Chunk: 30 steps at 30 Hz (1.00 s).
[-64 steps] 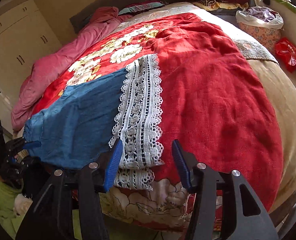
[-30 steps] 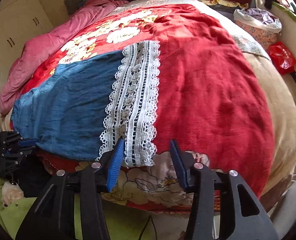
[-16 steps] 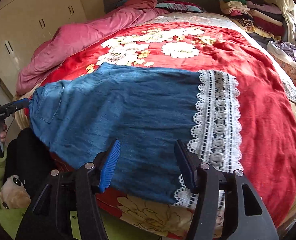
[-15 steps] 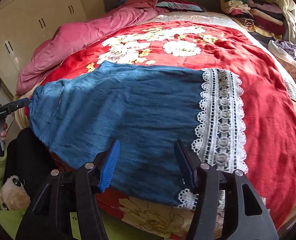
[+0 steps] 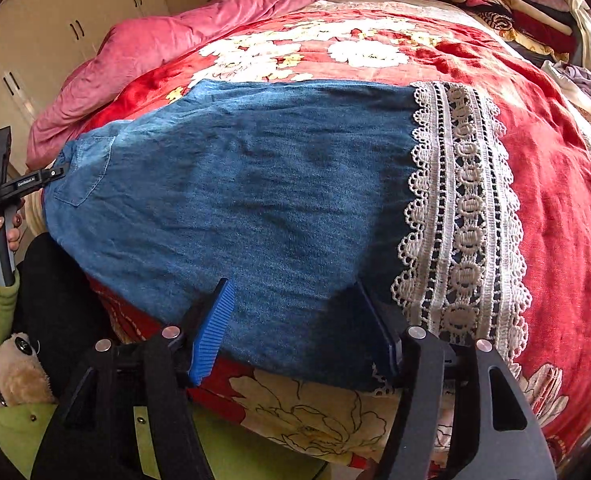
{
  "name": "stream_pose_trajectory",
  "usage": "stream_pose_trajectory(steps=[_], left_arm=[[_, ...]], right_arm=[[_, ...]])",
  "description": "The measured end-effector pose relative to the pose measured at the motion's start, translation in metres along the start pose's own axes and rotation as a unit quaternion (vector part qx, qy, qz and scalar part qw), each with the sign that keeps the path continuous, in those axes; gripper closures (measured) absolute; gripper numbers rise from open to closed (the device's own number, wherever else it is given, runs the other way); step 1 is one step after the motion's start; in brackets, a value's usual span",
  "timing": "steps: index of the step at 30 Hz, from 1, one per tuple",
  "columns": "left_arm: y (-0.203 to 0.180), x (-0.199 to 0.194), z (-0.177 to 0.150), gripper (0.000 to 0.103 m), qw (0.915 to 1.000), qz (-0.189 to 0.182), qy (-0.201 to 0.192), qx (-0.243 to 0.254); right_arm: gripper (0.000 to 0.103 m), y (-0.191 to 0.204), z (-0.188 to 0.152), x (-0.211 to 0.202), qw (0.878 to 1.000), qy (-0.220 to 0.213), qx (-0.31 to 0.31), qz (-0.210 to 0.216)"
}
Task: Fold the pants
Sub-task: 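Open the right tool and release the lace hem onto the pants, then move the left tool over the pants toward the lace-trimmed leg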
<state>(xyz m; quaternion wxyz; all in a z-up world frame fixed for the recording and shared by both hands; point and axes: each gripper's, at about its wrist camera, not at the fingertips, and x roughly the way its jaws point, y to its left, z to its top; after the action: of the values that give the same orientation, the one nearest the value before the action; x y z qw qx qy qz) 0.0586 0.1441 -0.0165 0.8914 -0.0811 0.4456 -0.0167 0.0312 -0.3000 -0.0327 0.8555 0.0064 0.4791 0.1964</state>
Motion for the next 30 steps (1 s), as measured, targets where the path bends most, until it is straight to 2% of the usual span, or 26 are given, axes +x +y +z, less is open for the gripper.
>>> stream_pose_trajectory(steps=[2, 6, 10, 13, 15, 21, 24, 30], left_arm=[[-0.001, 0.002, -0.001, 0.064, 1.0000, -0.001, -0.006, 0.001], [0.000, -0.017, 0.001, 0.058, 0.9997, -0.009, -0.023, -0.008], [-0.012, -0.056, 0.006, 0.053, 0.9977, 0.014, -0.066, 0.010], [-0.024, -0.075, 0.013, 0.042, 0.9959, 0.010, -0.088, 0.021], [-0.038, -0.077, 0.018, 0.040, 0.9951, 0.002, -0.094, 0.032], [-0.094, -0.060, 0.025, 0.034, 0.9925, -0.043, -0.078, 0.084], [-0.123, -0.047, 0.023, 0.030, 0.9891, -0.070, -0.065, 0.112], [-0.186, -0.016, 0.017, 0.030, 0.9791, -0.103, -0.025, 0.174]], right_arm=[[0.033, 0.000, 0.002, 0.001, 1.000, 0.001, 0.003, 0.008], [0.032, 0.002, 0.004, -0.001, 1.000, 0.000, -0.004, 0.009], [0.032, -0.003, 0.004, -0.021, 0.999, -0.039, 0.015, 0.028], [0.032, -0.003, 0.005, -0.033, 0.998, -0.058, 0.009, 0.020], [0.032, -0.003, 0.007, -0.038, 0.997, -0.071, 0.009, 0.013], [0.032, -0.006, 0.012, -0.041, 0.996, -0.087, 0.020, 0.009], [0.032, -0.003, 0.015, -0.042, 0.996, -0.089, 0.011, 0.001], [0.031, 0.002, 0.018, -0.046, 0.995, -0.102, 0.000, -0.002]])
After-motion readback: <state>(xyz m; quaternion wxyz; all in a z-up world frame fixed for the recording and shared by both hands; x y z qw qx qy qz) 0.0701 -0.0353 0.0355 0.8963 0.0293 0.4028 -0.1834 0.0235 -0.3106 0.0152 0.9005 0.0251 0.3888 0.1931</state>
